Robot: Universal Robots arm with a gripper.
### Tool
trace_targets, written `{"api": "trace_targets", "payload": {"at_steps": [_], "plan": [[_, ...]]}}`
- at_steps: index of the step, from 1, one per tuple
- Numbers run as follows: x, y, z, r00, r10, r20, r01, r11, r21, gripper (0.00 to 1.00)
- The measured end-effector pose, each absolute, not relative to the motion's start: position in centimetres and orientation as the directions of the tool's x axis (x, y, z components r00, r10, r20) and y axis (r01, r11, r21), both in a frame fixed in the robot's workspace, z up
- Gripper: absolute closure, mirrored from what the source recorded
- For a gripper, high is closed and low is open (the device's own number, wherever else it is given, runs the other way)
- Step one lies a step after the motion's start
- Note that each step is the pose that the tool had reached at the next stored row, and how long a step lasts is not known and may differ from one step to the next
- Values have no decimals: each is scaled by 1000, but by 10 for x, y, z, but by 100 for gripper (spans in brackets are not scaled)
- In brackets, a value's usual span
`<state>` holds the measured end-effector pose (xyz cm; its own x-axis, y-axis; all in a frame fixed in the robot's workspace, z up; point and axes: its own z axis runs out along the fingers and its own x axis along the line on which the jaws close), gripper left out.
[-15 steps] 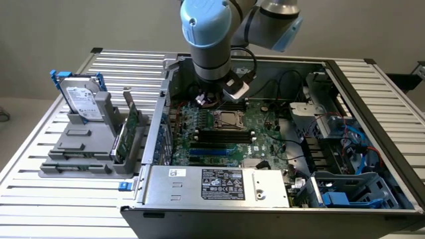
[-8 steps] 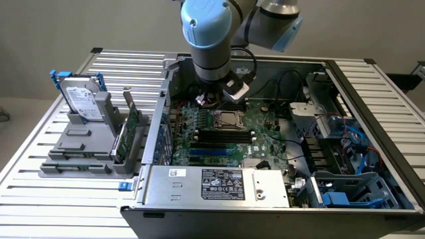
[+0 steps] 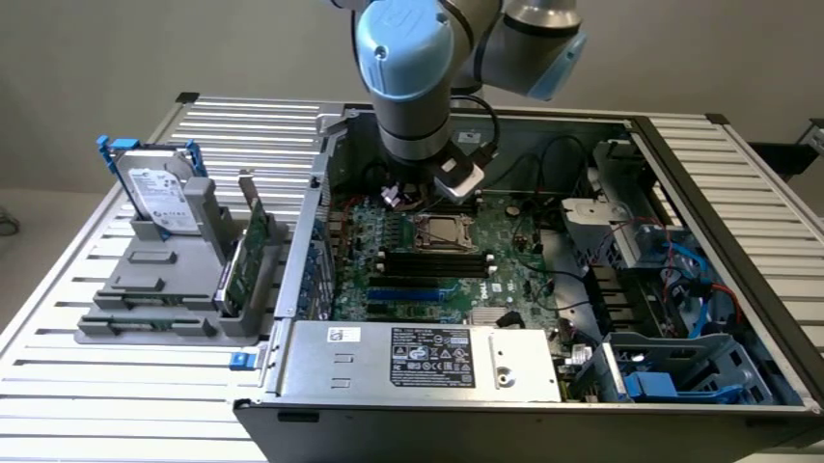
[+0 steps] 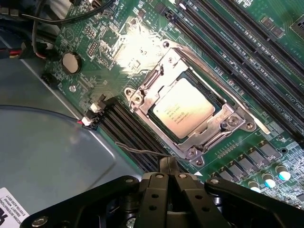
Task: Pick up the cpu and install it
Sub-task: 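Install the first cpu locking lever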
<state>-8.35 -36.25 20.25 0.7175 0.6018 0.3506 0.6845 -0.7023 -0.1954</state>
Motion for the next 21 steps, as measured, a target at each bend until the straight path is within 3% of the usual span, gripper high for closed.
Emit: {"api": "trace_targets", "payload": {"at_steps": [9,21], "plan": [[-83,-359,202,729,602,326,677,-702,-219,89],[-81,-358,202,731,610,307,676,-710,-198,89]]}}
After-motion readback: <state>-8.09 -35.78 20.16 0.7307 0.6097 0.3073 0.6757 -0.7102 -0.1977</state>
